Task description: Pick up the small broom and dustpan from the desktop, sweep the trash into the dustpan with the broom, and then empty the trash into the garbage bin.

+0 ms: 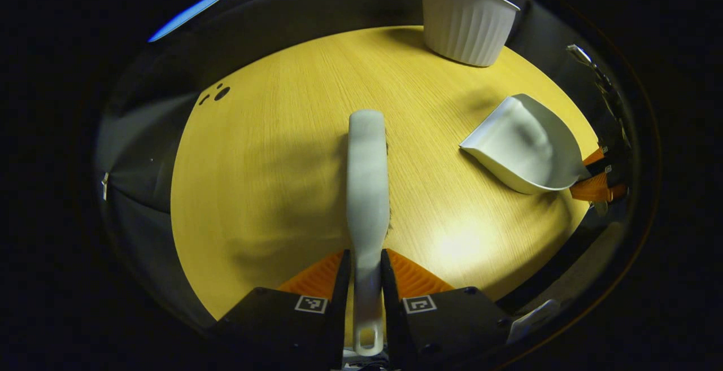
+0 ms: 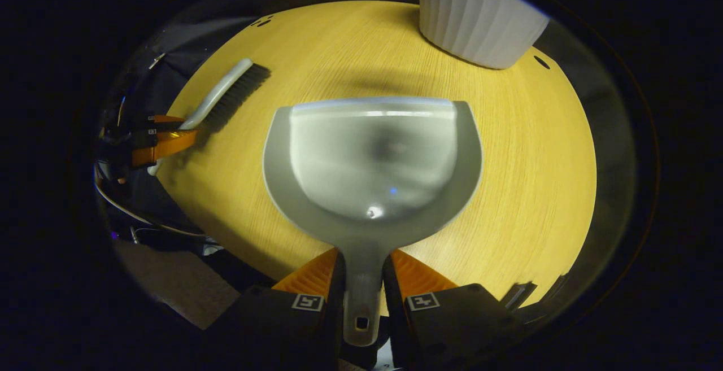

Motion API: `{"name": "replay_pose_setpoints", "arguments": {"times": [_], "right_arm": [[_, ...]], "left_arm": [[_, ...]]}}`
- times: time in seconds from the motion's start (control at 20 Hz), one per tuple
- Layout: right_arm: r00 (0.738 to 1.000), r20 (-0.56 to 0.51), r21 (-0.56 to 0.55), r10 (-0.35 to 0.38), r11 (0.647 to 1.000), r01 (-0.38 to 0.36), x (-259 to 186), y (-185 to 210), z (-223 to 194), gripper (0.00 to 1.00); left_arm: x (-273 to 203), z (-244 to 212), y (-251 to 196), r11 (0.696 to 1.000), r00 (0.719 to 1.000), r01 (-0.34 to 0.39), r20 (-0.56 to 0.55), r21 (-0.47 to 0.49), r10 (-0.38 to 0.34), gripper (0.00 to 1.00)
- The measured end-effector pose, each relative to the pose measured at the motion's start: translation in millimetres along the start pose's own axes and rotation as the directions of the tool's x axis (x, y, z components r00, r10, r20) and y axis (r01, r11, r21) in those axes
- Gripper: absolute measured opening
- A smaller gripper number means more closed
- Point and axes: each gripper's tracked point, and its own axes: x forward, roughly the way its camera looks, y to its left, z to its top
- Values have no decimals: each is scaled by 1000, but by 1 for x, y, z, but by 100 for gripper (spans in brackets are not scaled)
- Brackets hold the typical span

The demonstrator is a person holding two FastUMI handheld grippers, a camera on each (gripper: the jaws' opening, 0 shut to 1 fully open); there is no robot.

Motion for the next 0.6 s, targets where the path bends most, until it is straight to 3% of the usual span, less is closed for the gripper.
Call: {"name": "replay_pose_setpoints", "arguments": {"times": [0.05, 0.1, 0.35, 0.45, 0.5, 0.6], "right_arm": [[1000, 11, 2, 2, 1000, -2, -8, 0, 1, 43], [1000, 26, 4, 4, 1000, -5, -16, 1, 2, 38], [986, 166, 10, 0, 1000, -2, -66, 4, 18, 36], [966, 259, 1, -11, 1000, 11, -87, 6, 35, 36], [950, 312, -7, -18, 1000, 21, -98, 6, 47, 36], [908, 417, -18, -31, 999, 42, -119, 9, 69, 36]], "left_arm": [[-7, 0, 1, 1000, 1000, -4, 10, 8, 4, 34], [-14, 3, 3, 1000, 1000, -12, 24, 12, 12, 34], [-55, 29, 6, 999, 990, -28, 136, -18, 30, 34], [-75, 52, 3, 999, 974, -15, 223, -50, 26, 34], [-85, 66, 1, 998, 962, -5, 273, -64, 22, 29], [-110, 90, 0, 997, 929, 4, 369, -81, 26, 29]]}}
